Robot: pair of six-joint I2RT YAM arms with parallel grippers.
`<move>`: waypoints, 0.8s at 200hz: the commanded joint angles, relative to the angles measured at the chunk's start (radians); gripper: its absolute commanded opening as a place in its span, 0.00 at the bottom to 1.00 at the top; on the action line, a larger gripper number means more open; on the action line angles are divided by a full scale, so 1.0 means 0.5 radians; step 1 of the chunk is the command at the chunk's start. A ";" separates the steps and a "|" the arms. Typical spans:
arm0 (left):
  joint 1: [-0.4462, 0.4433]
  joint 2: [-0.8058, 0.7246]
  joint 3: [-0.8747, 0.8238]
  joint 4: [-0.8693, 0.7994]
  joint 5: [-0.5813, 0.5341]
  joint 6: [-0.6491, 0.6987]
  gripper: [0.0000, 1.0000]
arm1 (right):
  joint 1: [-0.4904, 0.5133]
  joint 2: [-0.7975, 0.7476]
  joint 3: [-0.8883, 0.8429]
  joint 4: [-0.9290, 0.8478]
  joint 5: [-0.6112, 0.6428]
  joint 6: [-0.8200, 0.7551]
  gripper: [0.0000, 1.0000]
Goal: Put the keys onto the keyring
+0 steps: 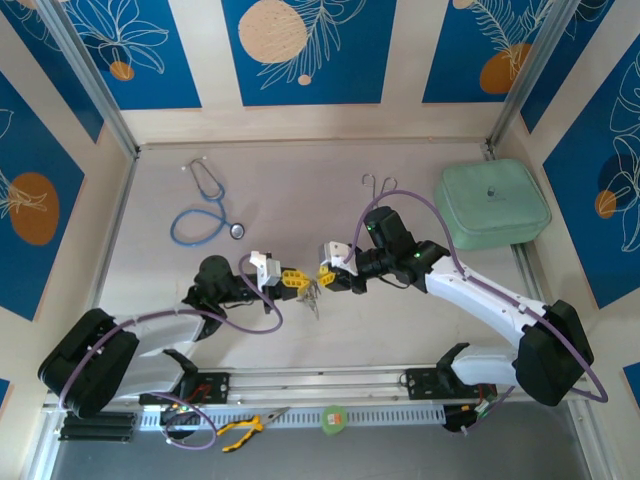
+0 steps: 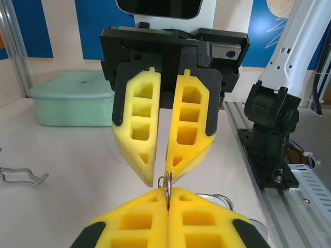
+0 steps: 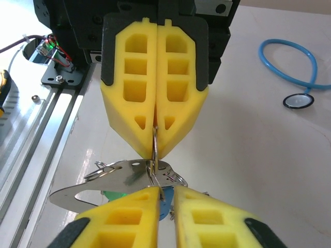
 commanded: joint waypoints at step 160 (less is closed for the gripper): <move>-0.015 -0.099 0.066 -0.019 0.078 0.065 0.00 | 0.006 -0.079 -0.046 0.086 -0.207 0.149 0.27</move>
